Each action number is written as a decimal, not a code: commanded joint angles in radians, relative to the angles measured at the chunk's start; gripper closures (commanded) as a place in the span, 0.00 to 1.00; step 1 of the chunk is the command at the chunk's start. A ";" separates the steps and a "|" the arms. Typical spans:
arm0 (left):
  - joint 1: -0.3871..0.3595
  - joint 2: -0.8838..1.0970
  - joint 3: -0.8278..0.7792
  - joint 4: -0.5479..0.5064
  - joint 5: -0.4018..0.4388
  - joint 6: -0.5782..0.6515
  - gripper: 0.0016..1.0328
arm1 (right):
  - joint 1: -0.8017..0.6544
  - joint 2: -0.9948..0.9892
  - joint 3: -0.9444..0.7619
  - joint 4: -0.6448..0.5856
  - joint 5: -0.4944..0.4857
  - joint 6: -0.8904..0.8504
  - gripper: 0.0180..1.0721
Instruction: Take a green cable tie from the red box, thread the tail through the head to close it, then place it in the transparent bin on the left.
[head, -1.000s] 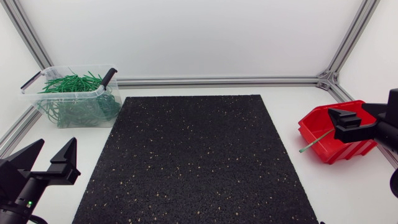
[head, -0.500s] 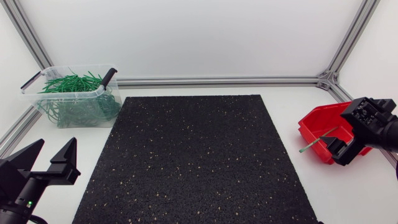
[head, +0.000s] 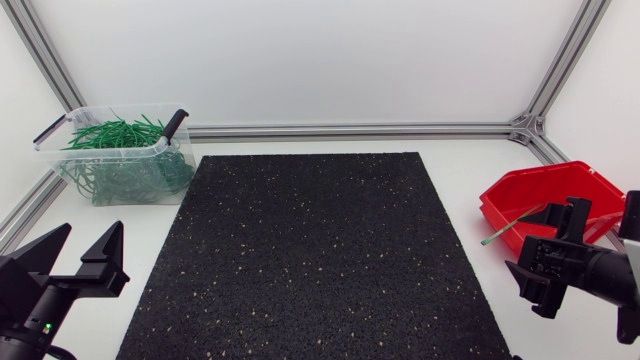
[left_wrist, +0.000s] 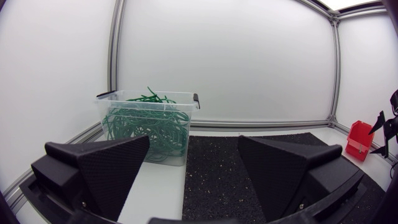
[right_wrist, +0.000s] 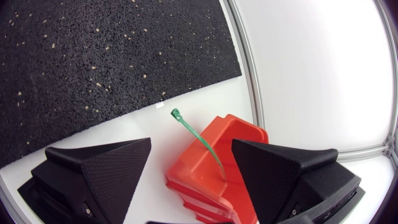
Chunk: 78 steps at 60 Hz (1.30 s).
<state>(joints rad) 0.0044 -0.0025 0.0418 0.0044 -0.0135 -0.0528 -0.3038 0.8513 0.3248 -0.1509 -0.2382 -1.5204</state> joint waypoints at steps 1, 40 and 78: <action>0.000 -0.008 -0.040 -0.020 -0.003 -0.018 0.04 | -0.018 -0.005 -0.046 0.047 -0.009 -0.100 0.14; 0.002 -0.008 -0.039 -0.020 -0.003 -0.018 0.04 | -0.020 0.328 -0.026 0.379 -0.001 -0.135 0.36; -0.001 -0.008 -0.039 -0.021 -0.003 -0.018 0.04 | -0.003 0.456 -0.024 0.553 0.022 -0.155 0.79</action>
<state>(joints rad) 0.0044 -0.0025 0.0418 0.0044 -0.0135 -0.0528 -0.3153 1.2903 0.3035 0.3878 -0.2199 -1.6474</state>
